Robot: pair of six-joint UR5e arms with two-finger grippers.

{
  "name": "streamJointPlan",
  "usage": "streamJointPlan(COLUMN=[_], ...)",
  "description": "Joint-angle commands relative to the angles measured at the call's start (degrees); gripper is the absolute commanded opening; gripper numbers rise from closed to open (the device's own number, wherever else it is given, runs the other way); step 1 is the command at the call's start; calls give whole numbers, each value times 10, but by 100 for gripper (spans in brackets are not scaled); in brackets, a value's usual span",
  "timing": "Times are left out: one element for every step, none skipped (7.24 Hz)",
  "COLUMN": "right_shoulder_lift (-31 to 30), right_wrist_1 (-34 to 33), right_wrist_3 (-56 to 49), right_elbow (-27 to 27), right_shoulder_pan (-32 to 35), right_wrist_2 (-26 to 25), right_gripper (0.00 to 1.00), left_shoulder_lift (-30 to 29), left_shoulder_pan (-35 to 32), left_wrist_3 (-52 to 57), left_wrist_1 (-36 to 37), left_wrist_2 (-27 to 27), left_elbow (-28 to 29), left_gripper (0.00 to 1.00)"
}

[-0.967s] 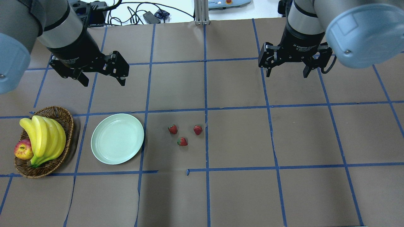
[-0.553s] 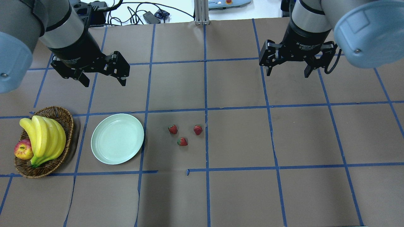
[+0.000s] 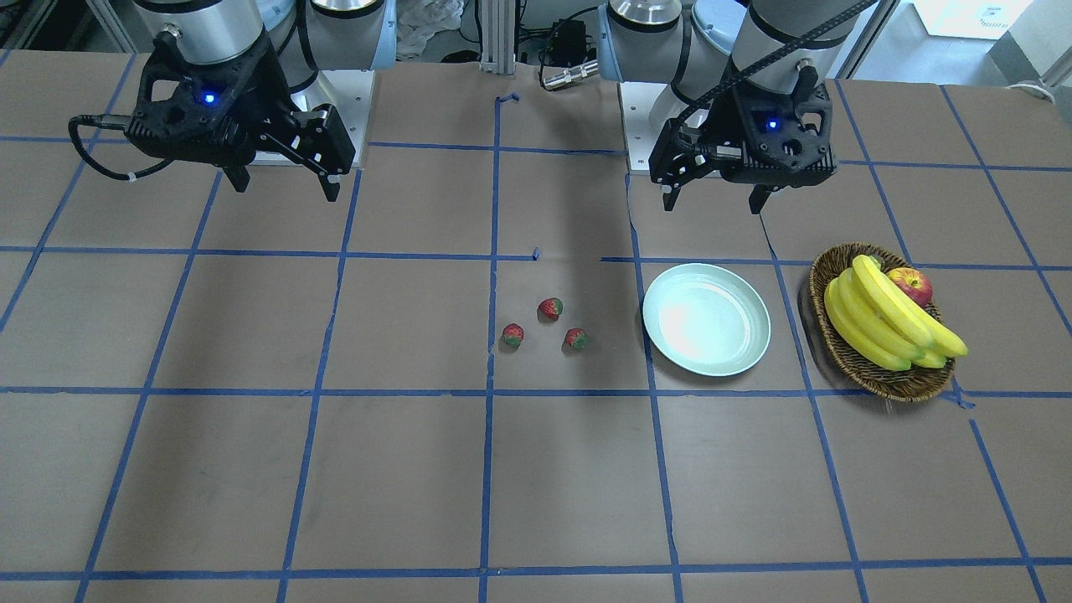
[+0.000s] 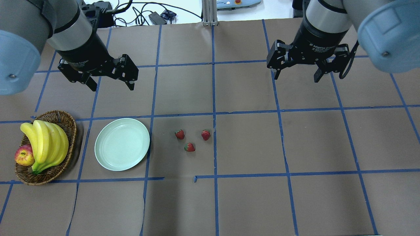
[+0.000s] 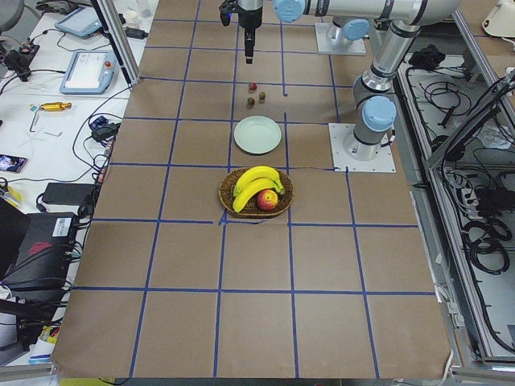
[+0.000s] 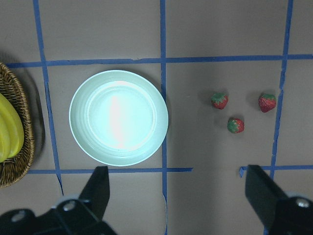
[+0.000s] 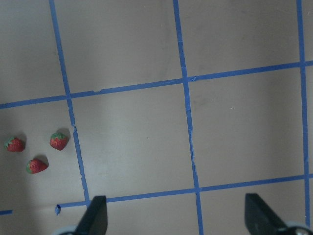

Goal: Collect all strawberries into plate
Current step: 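Reach the left gripper to the strawberries and grasp one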

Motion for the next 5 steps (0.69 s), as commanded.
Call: streamJointPlan(right_shoulder_lift=[2,2,2,3,3], right_wrist_1=[-50,-49,-50,-51,-50], right_wrist_3=[1,-1,-2,-11,-50], right_elbow=[4,5,6,8,10], right_shoulder_pan=[0,1,1,1,2], right_wrist_2=[-3,-3,-4,-9,-23], right_gripper=[100,100,100,100,100], left_shoulder_lift=[-16,-31,-51,-69,-88], left_shoulder_pan=[-23,-34,-44,-60,-69], left_wrist_3=[-26,-35,-68,-84,-91], left_wrist_1=[57,137,213,237,271], left_wrist_2=[2,3,1,3,4], left_elbow=[-42,-89,-129,-156,-170], left_gripper=[100,100,100,100,99])
